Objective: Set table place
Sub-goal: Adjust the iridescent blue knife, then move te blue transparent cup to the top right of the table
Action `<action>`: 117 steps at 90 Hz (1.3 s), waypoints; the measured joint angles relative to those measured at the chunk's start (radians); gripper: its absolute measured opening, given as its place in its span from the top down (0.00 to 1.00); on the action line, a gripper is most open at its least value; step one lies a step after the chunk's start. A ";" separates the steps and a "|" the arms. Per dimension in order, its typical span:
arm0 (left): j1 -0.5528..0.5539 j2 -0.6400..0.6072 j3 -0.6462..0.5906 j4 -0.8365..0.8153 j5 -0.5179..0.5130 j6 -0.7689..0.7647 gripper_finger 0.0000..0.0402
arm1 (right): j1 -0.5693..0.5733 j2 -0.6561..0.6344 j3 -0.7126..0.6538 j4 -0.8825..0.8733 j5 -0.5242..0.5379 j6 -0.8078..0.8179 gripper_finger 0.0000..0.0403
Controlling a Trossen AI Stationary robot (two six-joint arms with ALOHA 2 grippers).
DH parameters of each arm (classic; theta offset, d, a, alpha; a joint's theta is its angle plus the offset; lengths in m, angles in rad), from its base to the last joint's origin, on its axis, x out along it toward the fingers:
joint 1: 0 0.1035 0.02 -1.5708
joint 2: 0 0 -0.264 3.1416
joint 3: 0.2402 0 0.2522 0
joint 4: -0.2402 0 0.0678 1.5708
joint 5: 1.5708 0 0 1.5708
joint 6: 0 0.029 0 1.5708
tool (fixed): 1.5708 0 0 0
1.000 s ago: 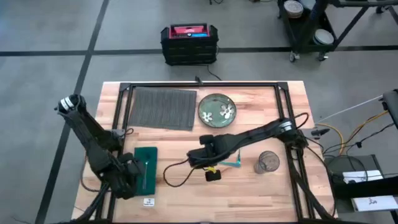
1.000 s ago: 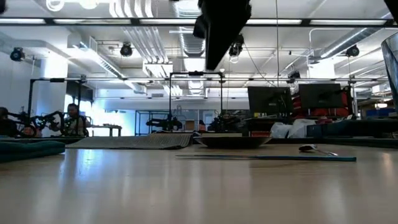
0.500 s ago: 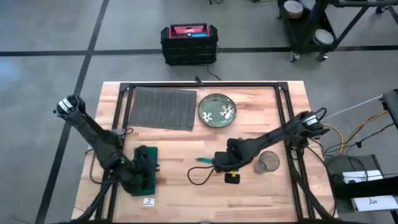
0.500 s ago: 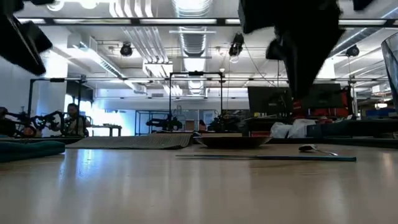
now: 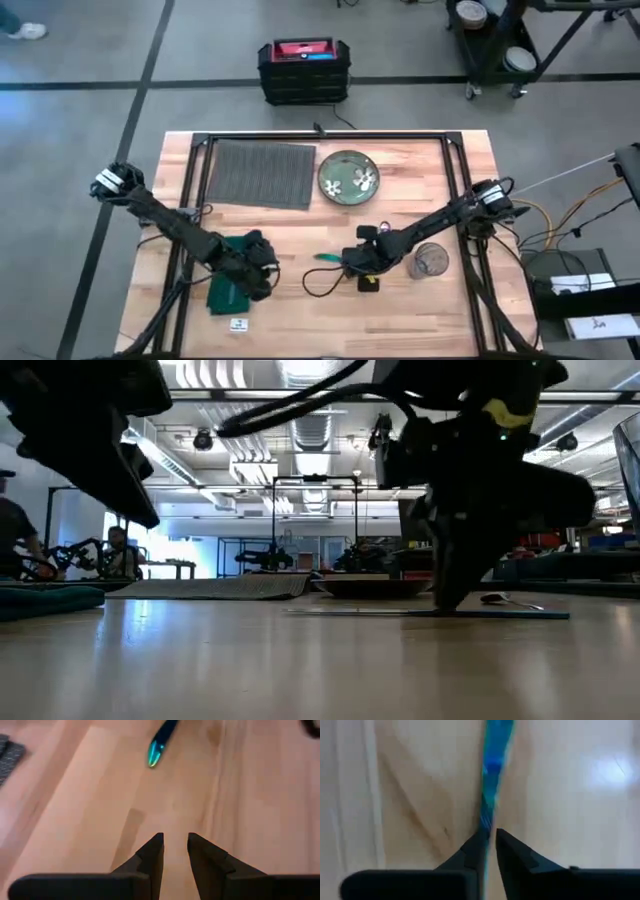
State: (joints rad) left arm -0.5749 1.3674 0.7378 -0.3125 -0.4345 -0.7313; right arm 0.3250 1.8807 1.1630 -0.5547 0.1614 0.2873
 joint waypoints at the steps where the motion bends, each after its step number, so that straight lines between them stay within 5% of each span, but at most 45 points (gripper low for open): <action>1: 0.001 0.000 0.001 0.003 0.000 0.000 0.81 | -0.002 0.002 -0.002 0.011 -0.001 -0.003 0.98; 52: 0.005 -0.003 0.001 0.025 0.000 -0.014 0.81 | -0.202 0.198 0.124 0.483 0.017 -0.210 0.99; 82: 0.011 -0.014 0.097 -0.100 -0.001 0.033 0.81 | -0.193 -0.136 0.300 -0.167 0.014 -0.285 0.99; 102: 0.059 -0.014 0.120 -0.122 0.019 0.155 0.81 | -0.124 -0.389 0.291 -0.596 -0.115 0.061 0.98; 117: 0.101 -0.013 0.113 -0.123 0.055 0.201 0.81 | -0.044 -0.499 0.284 -0.866 -0.110 0.380 0.85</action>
State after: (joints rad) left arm -0.4739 1.3548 0.8503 -0.4359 -0.3793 -0.5306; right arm 0.2812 1.3819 1.4470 -1.4203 0.0517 0.6675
